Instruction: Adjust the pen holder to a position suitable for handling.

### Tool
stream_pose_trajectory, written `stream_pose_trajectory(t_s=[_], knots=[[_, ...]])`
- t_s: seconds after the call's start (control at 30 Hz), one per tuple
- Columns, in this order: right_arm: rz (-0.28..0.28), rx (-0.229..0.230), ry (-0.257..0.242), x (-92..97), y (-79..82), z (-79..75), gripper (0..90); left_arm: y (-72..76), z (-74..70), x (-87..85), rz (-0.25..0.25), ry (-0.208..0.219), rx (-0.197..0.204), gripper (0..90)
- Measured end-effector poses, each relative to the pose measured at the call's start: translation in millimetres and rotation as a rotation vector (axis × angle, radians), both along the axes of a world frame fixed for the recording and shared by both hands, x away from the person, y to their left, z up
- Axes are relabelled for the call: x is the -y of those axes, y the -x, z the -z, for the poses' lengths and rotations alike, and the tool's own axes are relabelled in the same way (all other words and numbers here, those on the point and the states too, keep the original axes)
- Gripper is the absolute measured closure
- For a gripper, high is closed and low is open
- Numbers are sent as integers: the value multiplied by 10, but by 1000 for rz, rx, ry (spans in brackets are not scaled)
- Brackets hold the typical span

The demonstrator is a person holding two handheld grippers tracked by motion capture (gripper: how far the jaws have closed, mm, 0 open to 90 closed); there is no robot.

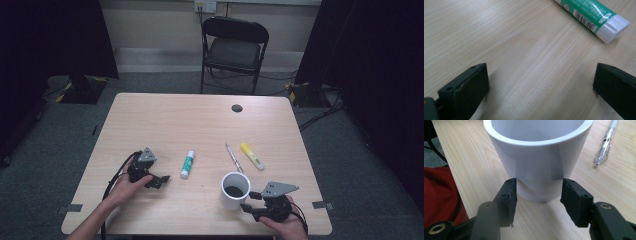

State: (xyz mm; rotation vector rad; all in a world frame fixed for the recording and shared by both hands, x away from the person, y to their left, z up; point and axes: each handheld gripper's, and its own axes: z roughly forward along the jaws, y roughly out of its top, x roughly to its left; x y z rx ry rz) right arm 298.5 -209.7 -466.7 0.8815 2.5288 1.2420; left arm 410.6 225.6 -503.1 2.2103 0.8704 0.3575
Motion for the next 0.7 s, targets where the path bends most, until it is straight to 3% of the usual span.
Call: stream_pose_trajectory(t_s=[0.37, 0.7], knots=[[-8, -8, -17, -87, -36, -38, 506, 0, 1, 0, 0, 1, 0, 0], [-8, -19, -19, -181, -95, -59, 414, 0, 0, 0, 0, 1, 0, 0]])
